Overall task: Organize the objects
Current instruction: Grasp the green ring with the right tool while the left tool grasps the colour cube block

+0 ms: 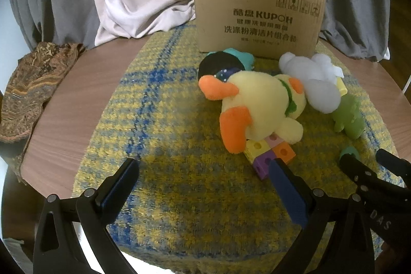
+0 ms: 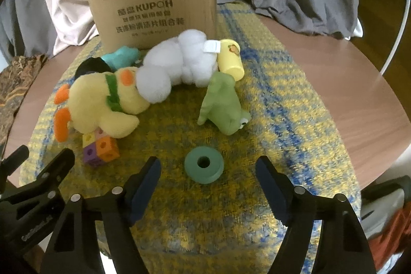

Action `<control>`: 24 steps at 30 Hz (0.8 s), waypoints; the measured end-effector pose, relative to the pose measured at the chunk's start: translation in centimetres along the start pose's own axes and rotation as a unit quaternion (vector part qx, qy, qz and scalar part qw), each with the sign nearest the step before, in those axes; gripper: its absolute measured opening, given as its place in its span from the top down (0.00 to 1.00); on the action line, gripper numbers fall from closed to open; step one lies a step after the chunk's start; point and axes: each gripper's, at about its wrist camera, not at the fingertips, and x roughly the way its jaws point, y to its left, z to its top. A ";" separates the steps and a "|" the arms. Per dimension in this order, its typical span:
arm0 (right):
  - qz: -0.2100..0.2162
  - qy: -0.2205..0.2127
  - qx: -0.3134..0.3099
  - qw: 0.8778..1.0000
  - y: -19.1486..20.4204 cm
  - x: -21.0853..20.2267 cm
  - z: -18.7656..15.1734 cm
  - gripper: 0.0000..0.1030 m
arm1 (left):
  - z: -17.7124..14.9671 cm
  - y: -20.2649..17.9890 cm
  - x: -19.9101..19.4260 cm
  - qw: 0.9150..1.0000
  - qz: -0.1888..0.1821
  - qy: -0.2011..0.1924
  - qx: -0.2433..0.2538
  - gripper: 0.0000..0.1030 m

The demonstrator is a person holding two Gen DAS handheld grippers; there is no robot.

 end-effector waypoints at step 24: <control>0.000 -0.001 0.012 1.000 -2.0 0.7 0.1 0.65 | 0.3 -2.4 1.1 1.000 -0.027 0.003 0.008 0.00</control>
